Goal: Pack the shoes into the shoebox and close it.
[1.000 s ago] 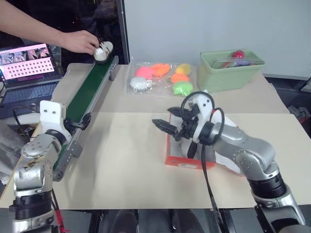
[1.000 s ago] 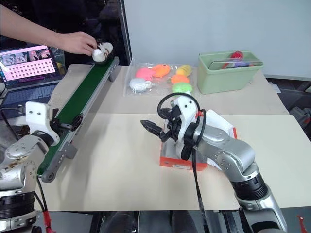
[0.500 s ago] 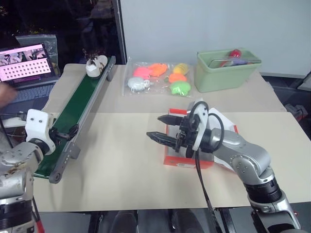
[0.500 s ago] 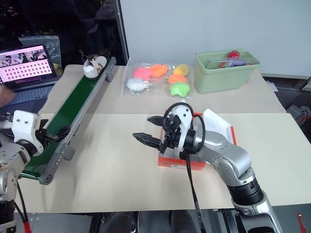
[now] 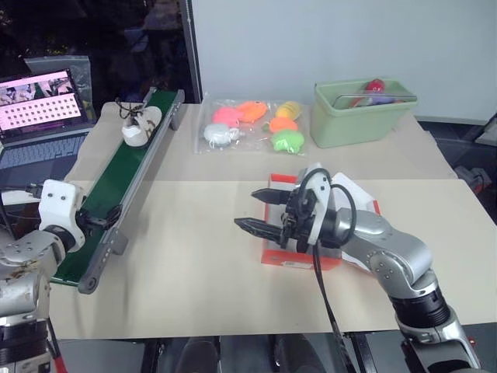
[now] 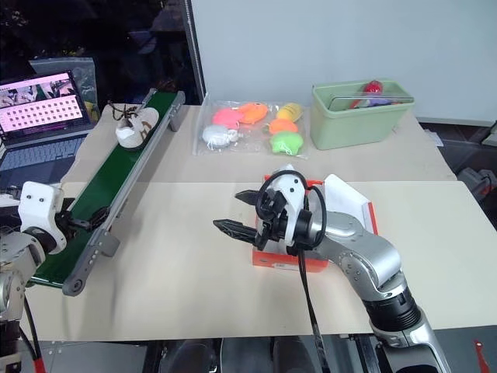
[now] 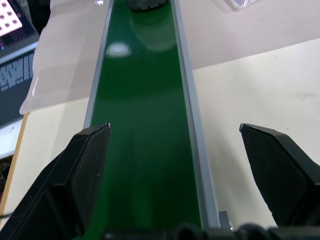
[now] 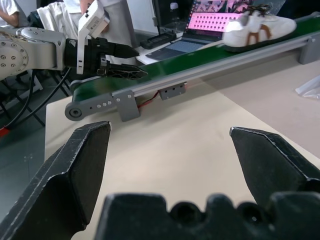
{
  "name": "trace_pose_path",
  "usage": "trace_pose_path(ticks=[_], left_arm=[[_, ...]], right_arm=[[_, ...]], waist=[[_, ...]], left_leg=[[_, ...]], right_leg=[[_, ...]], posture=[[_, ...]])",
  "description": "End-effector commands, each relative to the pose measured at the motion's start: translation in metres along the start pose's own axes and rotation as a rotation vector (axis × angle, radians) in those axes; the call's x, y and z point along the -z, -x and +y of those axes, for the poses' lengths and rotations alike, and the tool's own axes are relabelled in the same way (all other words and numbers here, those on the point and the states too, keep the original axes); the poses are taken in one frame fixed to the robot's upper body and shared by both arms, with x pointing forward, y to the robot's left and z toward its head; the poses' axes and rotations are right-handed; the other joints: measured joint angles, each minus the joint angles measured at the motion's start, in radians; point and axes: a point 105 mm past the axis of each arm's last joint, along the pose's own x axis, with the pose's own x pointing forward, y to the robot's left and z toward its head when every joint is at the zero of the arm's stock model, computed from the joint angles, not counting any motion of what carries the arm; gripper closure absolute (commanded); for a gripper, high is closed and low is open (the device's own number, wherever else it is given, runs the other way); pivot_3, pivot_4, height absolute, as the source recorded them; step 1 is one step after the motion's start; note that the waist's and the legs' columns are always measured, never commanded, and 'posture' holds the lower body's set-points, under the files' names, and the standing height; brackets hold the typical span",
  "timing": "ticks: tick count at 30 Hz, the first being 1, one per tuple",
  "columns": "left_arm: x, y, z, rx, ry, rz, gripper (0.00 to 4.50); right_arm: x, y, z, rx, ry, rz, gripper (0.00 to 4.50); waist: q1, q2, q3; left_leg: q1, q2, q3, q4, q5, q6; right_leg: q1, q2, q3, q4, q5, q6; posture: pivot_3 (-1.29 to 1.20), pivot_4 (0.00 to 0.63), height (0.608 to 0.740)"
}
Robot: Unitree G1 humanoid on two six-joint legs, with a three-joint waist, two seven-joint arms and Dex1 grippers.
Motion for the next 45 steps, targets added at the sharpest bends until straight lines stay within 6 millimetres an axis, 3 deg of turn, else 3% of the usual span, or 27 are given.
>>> trace_pose_path(ticks=[1,22,29,33,36,38,45], left_arm=[[-0.015,0.001,0.011,-0.042,-0.039,-0.041,0.08],[-0.007,-0.007,0.015,-0.059,-0.028,-0.039,0.08],[-0.001,-0.012,0.012,-0.055,-0.006,-0.025,0.08],[-0.008,-0.016,0.003,-0.02,0.013,-0.052,0.08],[-0.013,-0.017,0.0,-0.005,0.009,-0.068,0.66],[-0.016,-0.019,-0.001,-0.006,0.006,-0.071,1.37],[-0.049,-0.024,-0.007,-0.051,0.015,-0.188,1.37]], right_arm=[[-0.01,0.002,0.0,0.02,0.022,-0.03,0.0],[-0.019,0.001,-0.006,0.072,0.026,-0.066,0.0],[-0.027,0.001,-0.005,0.072,0.031,-0.088,0.0],[-0.033,0.002,-0.007,0.08,0.034,-0.105,0.0],[-0.036,0.002,-0.008,0.089,0.034,-0.111,0.0],[-0.037,0.003,-0.01,0.094,0.033,-0.113,0.0],[-0.039,0.004,-0.015,0.122,0.026,-0.115,0.0]], waist=[[0.001,0.0,0.0],[0.0,0.0,0.0],[0.0,0.0,0.0],[0.0,0.0,0.0],[0.006,0.0,0.0],[0.014,0.0,0.0],[0.024,0.0,0.0]], left_leg=[[0.0,0.0,0.0,0.0,0.0,0.0],[0.0,0.0,0.0,0.0,0.0,0.0],[0.0,0.0,0.0,0.0,0.0,0.0],[0.0,0.0,0.0,0.0,0.0,0.0],[0.0,0.0,0.0,0.0,0.0,0.0],[0.0,-0.001,0.0,0.0,0.0,0.0],[0.0,-0.001,0.0,0.001,0.0,0.0]], right_leg=[[0.0,0.0,0.0,0.0,0.0,0.0],[0.0,0.0,0.0,0.001,0.0,0.0],[0.0,0.0,0.0,0.001,0.0,0.0],[0.0,0.0,0.0,0.001,0.0,0.0],[0.0,0.0,0.0,0.002,0.0,0.0],[0.0,-0.001,0.0,0.002,0.0,0.0],[0.0,-0.001,0.0,0.002,0.0,0.0]], posture=[[0.0,0.15,0.729],[0.0,0.15,0.729],[0.0,0.15,0.729],[0.0,0.15,0.729],[0.0,0.15,0.729],[0.0,0.15,0.729],[0.0,0.15,0.729]])
